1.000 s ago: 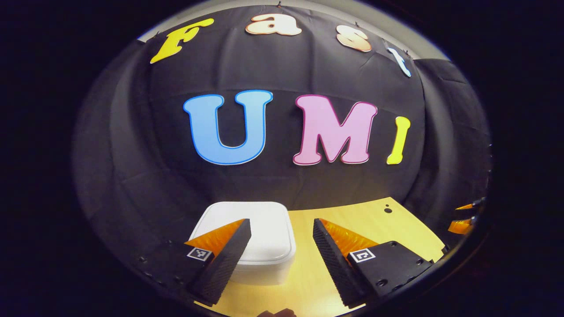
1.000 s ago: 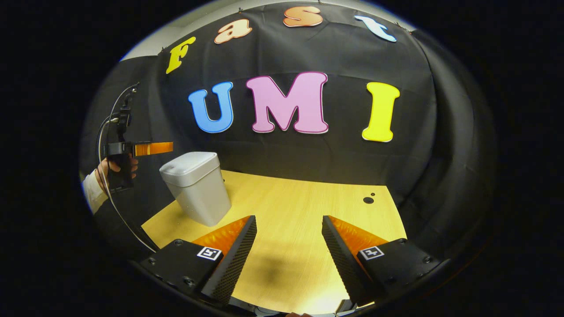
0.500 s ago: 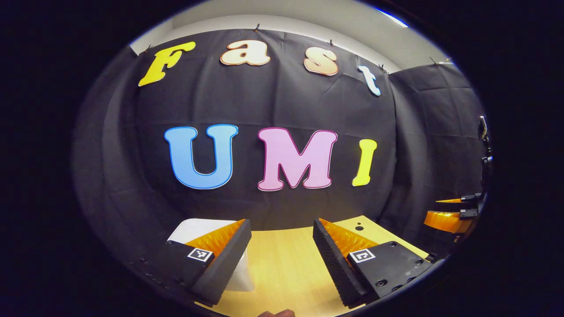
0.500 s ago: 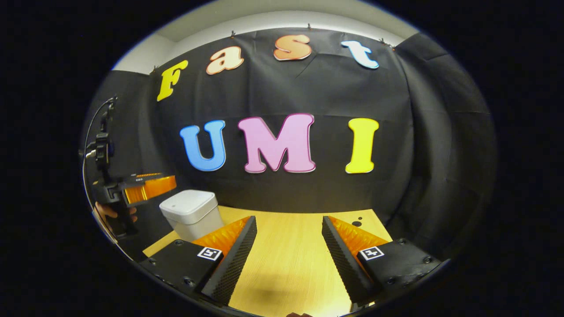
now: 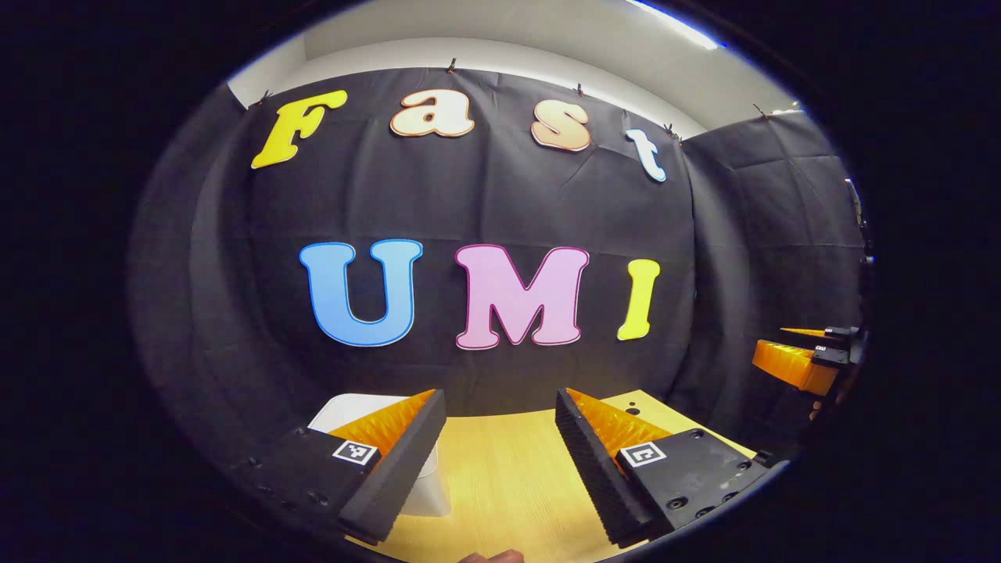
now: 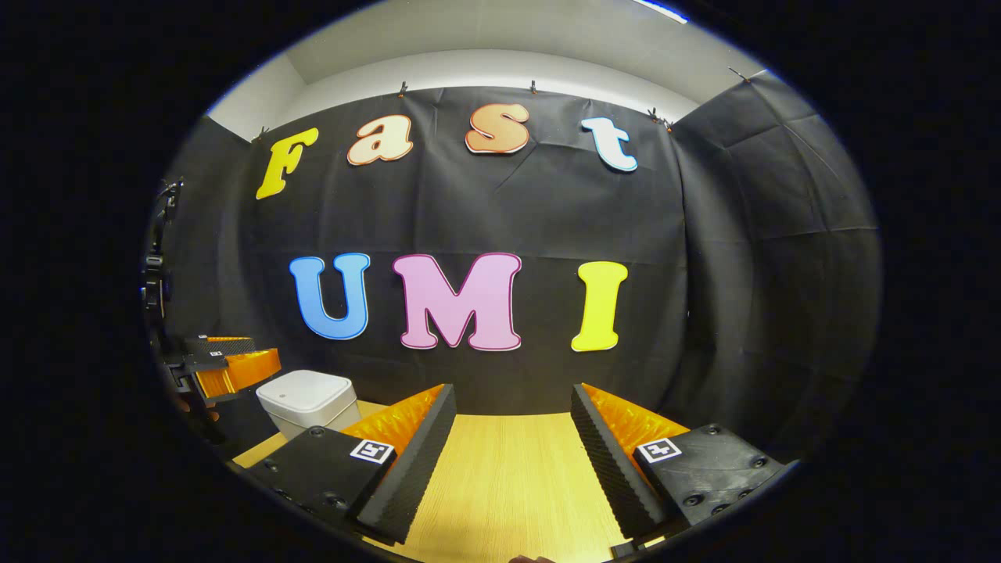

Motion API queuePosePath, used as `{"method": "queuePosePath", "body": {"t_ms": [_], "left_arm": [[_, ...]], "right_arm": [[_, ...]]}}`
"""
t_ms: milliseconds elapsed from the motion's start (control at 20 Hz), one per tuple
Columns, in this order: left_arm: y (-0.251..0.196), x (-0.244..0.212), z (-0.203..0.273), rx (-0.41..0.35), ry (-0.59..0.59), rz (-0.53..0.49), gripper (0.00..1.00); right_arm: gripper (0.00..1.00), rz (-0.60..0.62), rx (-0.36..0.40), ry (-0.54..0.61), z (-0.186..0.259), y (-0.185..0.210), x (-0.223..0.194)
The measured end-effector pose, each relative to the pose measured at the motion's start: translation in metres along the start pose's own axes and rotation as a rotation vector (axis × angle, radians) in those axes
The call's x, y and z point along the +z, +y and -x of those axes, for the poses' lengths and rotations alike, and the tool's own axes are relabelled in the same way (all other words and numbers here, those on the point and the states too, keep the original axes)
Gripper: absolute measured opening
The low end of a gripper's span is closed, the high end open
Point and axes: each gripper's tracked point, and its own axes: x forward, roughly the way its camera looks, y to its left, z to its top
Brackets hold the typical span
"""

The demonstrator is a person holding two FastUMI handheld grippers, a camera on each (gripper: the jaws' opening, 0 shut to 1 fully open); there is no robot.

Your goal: Press the lid of the desktop garbage bin to open it, pick up the crumpled paper on the desktop and throw it into the bin, then pick up the pop can on the desktop and drop it into the bin, and finally close the garbage bin lid.

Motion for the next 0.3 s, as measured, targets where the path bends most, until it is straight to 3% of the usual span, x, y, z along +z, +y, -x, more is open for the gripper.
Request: {"method": "queuePosePath", "body": {"t_ms": [300], "left_arm": [[-0.012, 0.001, 0.001, -0.015, -0.01, -0.015, 0.97]], "right_arm": [[0.96, 0.049, 0.002, -0.018, 0.0, 0.004, 0.006]]}}
